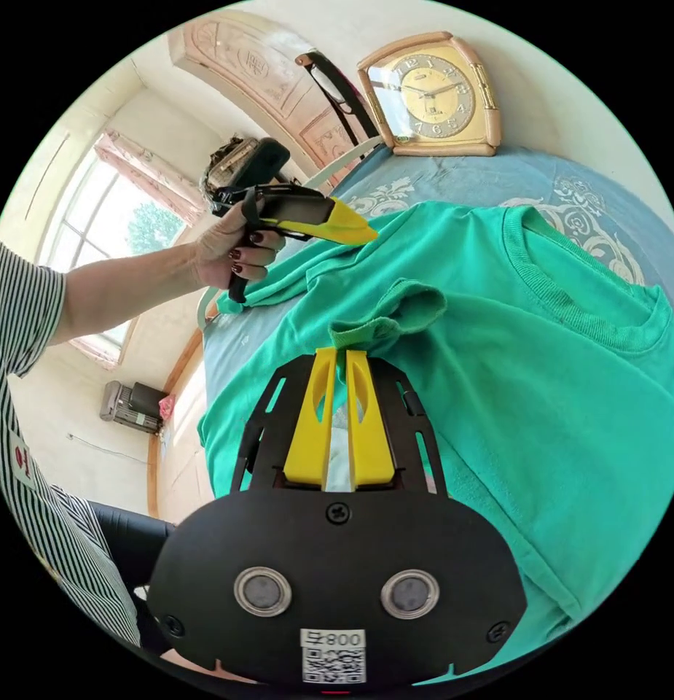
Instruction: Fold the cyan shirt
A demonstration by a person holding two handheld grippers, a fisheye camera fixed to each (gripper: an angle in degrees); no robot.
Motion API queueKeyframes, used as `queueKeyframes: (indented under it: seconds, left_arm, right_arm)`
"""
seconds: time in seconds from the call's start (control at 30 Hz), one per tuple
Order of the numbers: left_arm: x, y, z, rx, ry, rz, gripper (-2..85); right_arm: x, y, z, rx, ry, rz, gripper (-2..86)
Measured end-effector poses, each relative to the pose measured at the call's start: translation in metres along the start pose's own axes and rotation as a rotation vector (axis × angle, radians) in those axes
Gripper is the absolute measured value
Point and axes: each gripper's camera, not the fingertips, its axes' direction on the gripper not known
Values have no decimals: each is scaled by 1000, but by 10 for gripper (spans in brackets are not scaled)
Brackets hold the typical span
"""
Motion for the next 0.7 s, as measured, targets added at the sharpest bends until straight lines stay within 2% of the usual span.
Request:
queueKeyframes:
  seconds: [0.13, 0.37, 0.57, 0.7]
  left_arm:
    - [22, 6, 13, -76, -101, 58, 80]
    - [30, 26, 24, -138, -459, 32, 38]
    - [6, 52, -3, -57, -482, -145, 29]
    - [1, 68, -18, 68, -473, -228, 27]
  right_arm:
    - [-20, -15, 22, -74, 107, -71, 26]
    - [-35, -23, 34, -112, 184, -117, 26]
    - [-30, -24, 27, -80, 164, -67, 24]
    - [-15, -17, 8, 0, 48, 13, 19]
